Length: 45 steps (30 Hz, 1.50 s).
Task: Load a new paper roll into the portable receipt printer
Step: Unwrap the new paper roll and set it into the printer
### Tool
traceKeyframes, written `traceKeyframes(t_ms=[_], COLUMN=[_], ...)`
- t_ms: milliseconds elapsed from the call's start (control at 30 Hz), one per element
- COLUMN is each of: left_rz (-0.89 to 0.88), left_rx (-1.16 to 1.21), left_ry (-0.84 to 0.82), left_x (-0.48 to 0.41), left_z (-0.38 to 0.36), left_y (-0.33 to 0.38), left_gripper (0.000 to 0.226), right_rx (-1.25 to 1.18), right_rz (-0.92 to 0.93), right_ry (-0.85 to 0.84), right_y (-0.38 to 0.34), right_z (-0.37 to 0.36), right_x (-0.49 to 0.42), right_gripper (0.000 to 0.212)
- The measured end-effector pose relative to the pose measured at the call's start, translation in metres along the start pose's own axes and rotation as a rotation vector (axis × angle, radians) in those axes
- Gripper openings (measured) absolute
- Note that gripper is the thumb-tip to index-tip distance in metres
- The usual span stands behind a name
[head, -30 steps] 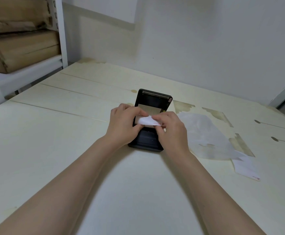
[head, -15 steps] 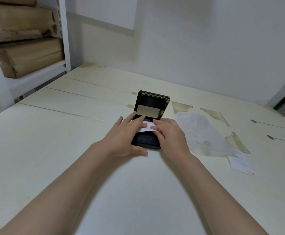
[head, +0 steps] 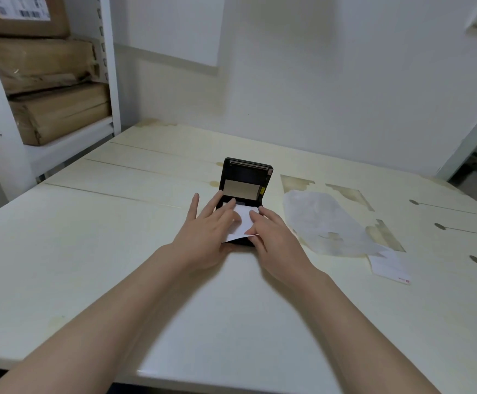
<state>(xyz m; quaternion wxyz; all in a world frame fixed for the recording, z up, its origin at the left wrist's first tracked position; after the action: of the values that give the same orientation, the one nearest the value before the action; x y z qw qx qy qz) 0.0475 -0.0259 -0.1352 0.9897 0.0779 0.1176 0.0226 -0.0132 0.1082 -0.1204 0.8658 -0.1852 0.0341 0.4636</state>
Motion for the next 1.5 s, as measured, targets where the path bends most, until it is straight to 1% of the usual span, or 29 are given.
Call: traceKeyframes(t_ms=[67,100,167,200,300,367,433,500,533,567,633,700,733,800,833,900,967,1067,1133,1333,1400,1500], left_rz=[0.033,0.042,0.051,0.057,0.071,0.087,0.114,0.126,0.129,0.133,0.163,0.192,0.204,0.236,0.254,0.279,0.281,0.241,0.215,0.124,0.094,0.036], left_rx=[0.016,0.011,-0.003,-0.001,0.005,0.063,0.129,0.112,0.095,0.089,0.127,0.157,0.159,0.158,0.153,0.130,0.092,0.043,0.008,-0.064,-0.059,-0.055], left_ry=[-0.003,-0.012,-0.018,-0.008,0.026,0.032,0.037,0.076,0.112,0.150,0.185,0.185,0.198,0.257,0.289,0.334,0.376,0.429,0.435,0.415,0.376,0.352], left_x=[0.002,0.004,0.007,0.008,0.011,0.011,0.007,0.003,0.001,0.000,0.000,0.000,0.000,0.001,0.002,0.003,0.005,0.007,0.008,0.012,0.012,0.012], left_z=[0.002,0.002,0.004,0.005,0.005,0.005,0.009,0.013,0.014,0.014,0.013,0.011,0.011,0.012,0.013,0.014,0.016,0.021,0.024,0.024,0.021,0.013], left_y=[-0.003,-0.004,-0.004,-0.003,0.000,0.002,0.002,0.001,0.001,0.000,-0.002,-0.003,-0.003,-0.008,-0.010,-0.014,-0.015,-0.012,-0.010,-0.005,-0.006,-0.009], left_gripper=[0.097,0.106,0.114,0.114,0.106,0.096,0.080,0.055,0.040,0.031,0.027,0.038,0.050,0.082,0.095,0.114,0.126,0.132,0.130,0.109,0.101,0.079], right_rx=[0.000,0.007,0.017,0.019,-0.009,-0.083,-0.163,-0.216,-0.240,-0.274,-0.349,-0.435,-0.485,-0.567,-0.583,-0.576,-0.560,-0.559,-0.525,-0.235,-0.237,-0.263], right_rz=[0.020,0.032,0.054,0.062,0.073,0.049,0.003,-0.053,-0.092,-0.139,-0.216,-0.248,-0.244,-0.236,-0.238,-0.231,-0.190,-0.146,-0.102,-0.053,-0.055,-0.061], right_ry=[0.004,0.002,-0.001,-0.002,0.004,0.012,0.049,0.178,0.243,0.288,0.303,0.252,0.220,0.177,0.180,0.238,0.279,0.235,0.218,0.207,0.215,0.217], right_y=[0.000,-0.001,-0.001,-0.001,0.001,0.001,0.002,0.008,0.012,0.017,0.024,0.026,0.025,0.021,0.020,0.016,0.013,0.011,0.012,0.015,0.015,0.016], right_z=[0.001,0.002,0.001,0.001,-0.002,0.000,0.006,0.018,0.025,0.032,0.045,0.053,0.057,0.058,0.058,0.058,0.054,0.043,0.036,0.011,0.007,0.006], right_x=[0.003,0.004,0.007,0.009,0.014,0.017,0.014,0.005,-0.001,-0.010,-0.027,-0.043,-0.049,-0.056,-0.057,-0.054,-0.047,-0.035,-0.027,-0.010,-0.008,-0.009], right_gripper=[0.024,0.023,0.022,0.022,0.020,0.020,0.022,0.023,0.028,0.036,0.050,0.056,0.057,0.055,0.051,0.034,0.020,0.018,0.019,0.030,0.029,0.028])
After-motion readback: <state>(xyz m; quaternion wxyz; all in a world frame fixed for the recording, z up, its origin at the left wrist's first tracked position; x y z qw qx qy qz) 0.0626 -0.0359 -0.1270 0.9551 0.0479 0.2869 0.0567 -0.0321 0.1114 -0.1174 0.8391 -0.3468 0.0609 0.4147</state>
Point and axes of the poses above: each hand's wrist, its own x-axis away from the middle knuckle, its own z-axis out of the back of the hand, y = z × x, the point moved 5 cm from there along -x, towards the middle knuckle, and after that the axes turned 5 degrees about -y, right-handed, at the moved point
